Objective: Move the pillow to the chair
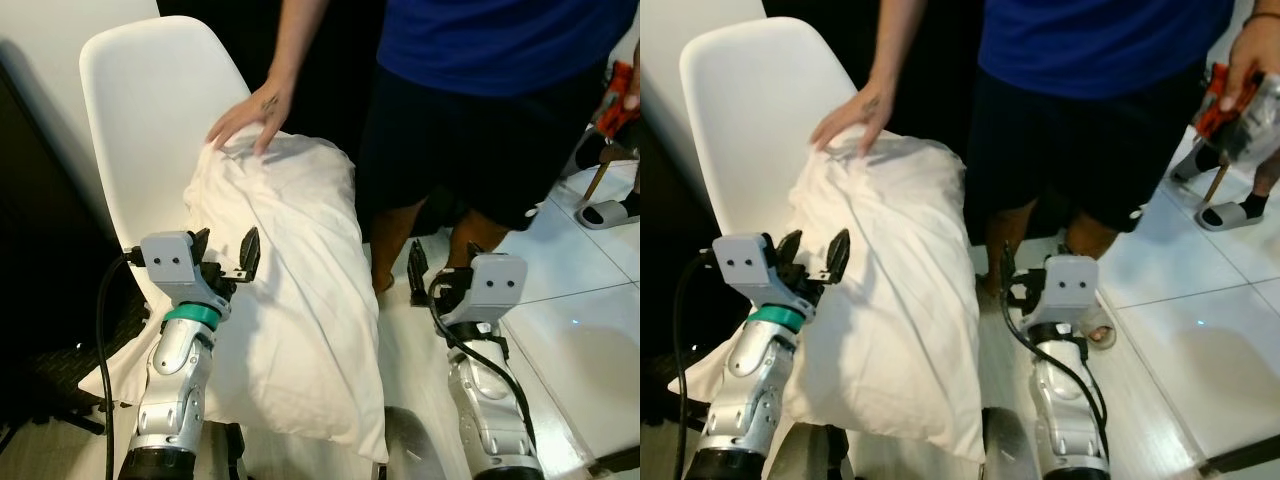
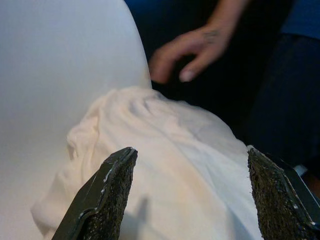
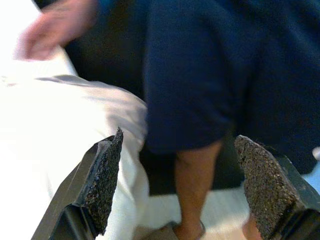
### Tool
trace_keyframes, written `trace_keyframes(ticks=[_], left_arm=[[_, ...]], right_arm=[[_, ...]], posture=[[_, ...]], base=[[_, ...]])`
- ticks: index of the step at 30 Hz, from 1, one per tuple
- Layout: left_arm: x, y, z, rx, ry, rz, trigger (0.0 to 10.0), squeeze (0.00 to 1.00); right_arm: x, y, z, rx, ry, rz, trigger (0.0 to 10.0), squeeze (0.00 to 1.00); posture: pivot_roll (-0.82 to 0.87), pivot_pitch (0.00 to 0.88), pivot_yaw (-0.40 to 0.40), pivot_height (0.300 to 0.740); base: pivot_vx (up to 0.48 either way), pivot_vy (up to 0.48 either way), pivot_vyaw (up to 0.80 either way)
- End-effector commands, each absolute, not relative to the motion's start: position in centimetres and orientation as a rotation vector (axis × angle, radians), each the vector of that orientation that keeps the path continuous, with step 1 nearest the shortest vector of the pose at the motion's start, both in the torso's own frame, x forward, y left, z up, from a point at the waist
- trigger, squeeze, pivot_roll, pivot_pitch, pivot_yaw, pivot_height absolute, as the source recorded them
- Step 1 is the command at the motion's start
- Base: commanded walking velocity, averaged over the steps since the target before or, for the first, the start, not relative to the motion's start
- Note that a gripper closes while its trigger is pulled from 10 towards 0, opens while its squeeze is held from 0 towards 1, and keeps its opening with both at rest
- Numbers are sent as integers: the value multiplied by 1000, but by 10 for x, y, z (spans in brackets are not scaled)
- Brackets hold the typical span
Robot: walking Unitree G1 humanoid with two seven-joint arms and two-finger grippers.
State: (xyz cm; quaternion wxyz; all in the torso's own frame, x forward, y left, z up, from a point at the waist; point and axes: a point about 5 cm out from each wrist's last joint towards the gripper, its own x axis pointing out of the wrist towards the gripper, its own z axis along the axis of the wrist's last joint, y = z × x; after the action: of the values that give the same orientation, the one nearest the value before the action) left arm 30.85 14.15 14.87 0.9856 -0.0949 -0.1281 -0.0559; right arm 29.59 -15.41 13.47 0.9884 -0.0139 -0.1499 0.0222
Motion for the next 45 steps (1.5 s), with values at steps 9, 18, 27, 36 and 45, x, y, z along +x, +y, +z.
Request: trace_keyframes(ticks=[9,18,27,36,45], left_arm=[[310,128,155,-112,-250,-134,10000,0],[313,118,157,-86,-247,-150,10000,0],[314,118,158,-79,-241,-153,10000,0],[314,116,157,-75,-231,-150,10000,0],[314,116,155,-75,-223,-142,10000,0]], right_arm=[[297,-139,136,-80,-271,97,10000,0],[298,-145,131,-35,-236,61,10000,0],[298,-147,129,-33,-220,48,10000,0],[299,-148,130,-30,-212,47,10000,0],[300,-149,131,-29,-211,51,10000,0]], posture=[[-25,7,27,586],[-26,6,40,606],[-22,4,48,636],[-24,2,40,671],[-22,1,34,696]], base=[[0,0,0],[0,0,0],[0,0,0],[0,0,0],[0,0,0]])
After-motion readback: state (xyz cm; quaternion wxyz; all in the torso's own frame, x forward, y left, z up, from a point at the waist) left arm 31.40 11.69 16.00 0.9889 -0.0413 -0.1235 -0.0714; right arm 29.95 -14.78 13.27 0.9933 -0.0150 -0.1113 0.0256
